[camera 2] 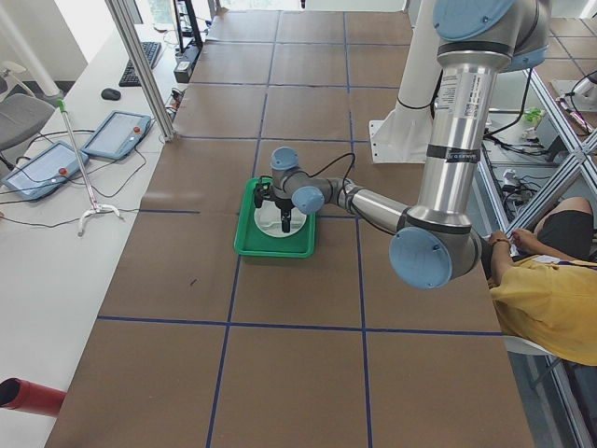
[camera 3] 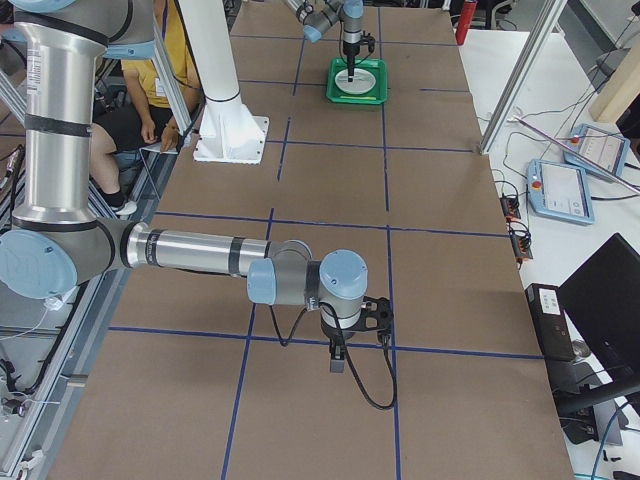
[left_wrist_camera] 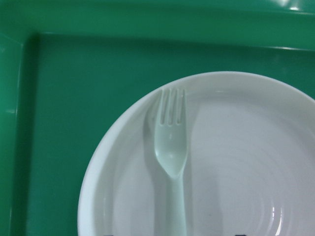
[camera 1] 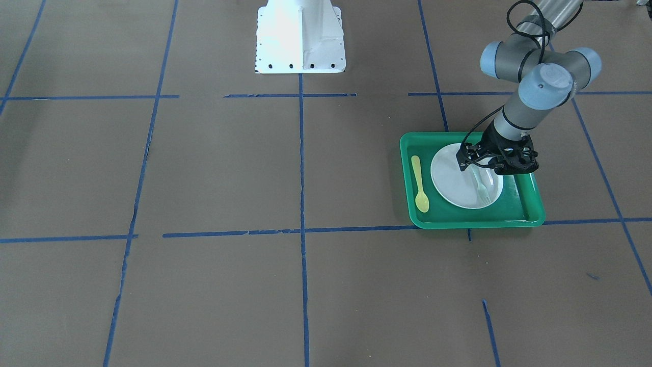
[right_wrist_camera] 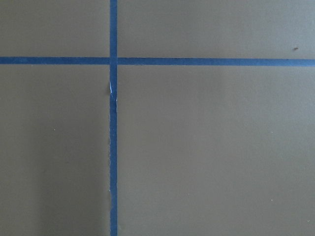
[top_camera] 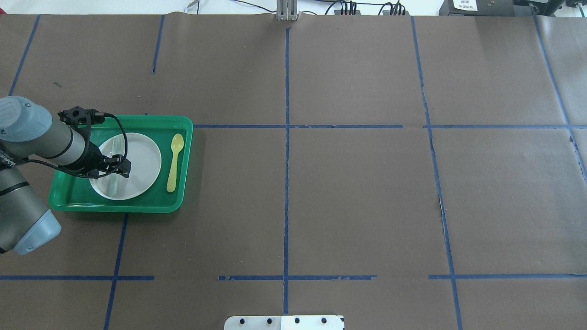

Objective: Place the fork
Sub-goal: 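Reach the left gripper down to the white fork on the plate, then close the left gripper on the white fork's handle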

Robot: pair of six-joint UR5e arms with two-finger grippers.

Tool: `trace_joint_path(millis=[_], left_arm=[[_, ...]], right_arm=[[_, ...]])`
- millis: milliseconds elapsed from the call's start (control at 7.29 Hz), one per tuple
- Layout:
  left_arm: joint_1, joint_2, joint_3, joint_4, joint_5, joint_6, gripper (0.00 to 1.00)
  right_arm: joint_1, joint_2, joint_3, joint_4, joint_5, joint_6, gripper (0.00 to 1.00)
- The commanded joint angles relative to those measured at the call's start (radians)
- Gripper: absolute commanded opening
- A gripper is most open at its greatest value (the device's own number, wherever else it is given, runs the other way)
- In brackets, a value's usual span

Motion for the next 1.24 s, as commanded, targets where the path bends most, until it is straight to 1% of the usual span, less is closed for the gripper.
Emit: trace_joint_path(millis=[0,275,412,549,686,824,961,1098], left_arm=[[0.003,-0.001,0.002,0.000,-0.004,0.003,0.51],[0.003,0.001,-0.004,0.003,-0.011,0.005,0.13],[0.001,0.001,-0.003,0.005,-0.011,0.005,0.04],[-0.002,0.004,-0.010,0.006,-0.011,0.005,0.00],[-0.005,0.007,-0.021,0.005,-0.013,0.006,0.00],[-0.009,0.015,-0.053,0.009,-0.015,0.009,0.00],[-0.041,0.018,-0.073,0.011,-0.095,0.038,0.00],[-0.111,0.042,-0.075,0.011,-0.154,0.120,0.00]], right_arm=[[0.000,0.000,0.000,0.000,0.000,0.000,1.00],[0.000,0.000,0.000,0.000,0.000,0.000,1.00],[0.000,0.000,0.000,0.000,-0.001,-0.002,1.00],[0.000,0.000,0.000,0.002,-0.001,0.000,1.00],[0.000,0.000,0.000,0.000,-0.001,-0.002,1.00],[0.000,0.000,0.000,0.000,-0.001,-0.002,1.00],[0.000,0.000,0.000,0.000,0.000,0.000,1.00],[0.000,0.000,0.000,0.000,0.000,0.000,1.00]])
